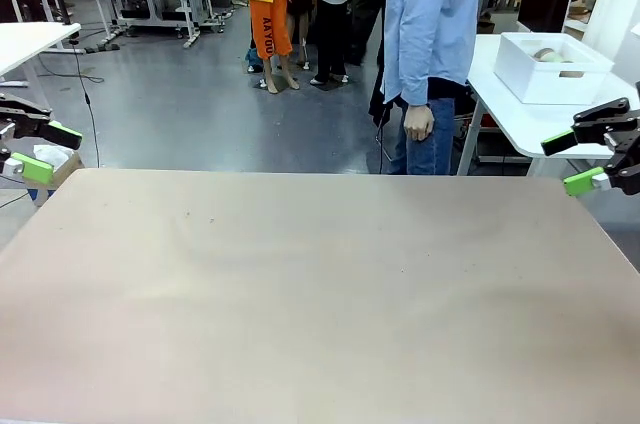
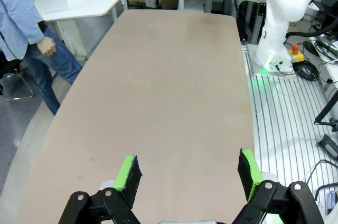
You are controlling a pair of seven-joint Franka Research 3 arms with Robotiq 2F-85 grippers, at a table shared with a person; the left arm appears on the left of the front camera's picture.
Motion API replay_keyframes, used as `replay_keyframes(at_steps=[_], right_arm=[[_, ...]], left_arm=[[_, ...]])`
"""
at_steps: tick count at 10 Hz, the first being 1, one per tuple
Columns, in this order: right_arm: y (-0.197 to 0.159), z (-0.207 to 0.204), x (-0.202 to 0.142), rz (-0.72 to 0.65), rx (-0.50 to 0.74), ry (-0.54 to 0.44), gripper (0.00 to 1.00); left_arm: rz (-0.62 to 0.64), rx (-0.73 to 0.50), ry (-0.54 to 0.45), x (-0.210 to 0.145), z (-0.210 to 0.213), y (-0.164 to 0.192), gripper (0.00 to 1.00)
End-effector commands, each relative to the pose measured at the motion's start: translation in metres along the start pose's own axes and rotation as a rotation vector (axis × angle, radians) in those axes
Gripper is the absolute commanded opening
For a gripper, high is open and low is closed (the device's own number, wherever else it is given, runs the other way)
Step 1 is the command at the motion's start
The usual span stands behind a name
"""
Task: Stack the cups and store them in the basket.
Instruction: Place the stack of Reusable plastic cups into the Pantry Basket.
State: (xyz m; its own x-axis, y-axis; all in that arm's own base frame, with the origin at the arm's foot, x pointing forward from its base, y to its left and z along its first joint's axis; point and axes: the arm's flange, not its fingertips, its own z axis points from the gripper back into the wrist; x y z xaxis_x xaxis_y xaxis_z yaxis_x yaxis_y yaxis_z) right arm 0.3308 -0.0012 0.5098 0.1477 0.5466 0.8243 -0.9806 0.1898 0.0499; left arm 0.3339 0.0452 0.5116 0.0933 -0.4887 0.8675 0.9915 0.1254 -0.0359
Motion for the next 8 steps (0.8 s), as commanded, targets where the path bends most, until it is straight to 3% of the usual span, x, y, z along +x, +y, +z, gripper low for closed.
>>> replay_keyframes(at_steps=[1, 8], right_arm=[[-0.0037, 0.0013, 0.0016, 0.019, 0.004, -0.023, 1.00], [-0.0037, 0.0013, 0.0016, 0.019, 0.004, -0.023, 1.00]], left_arm=[[0.007, -0.003, -0.009, 0.0027, -0.0005, -0.0008, 0.96], [0.007, -0.003, -0.009, 0.0027, -0.0005, -0.0008, 0.96]])
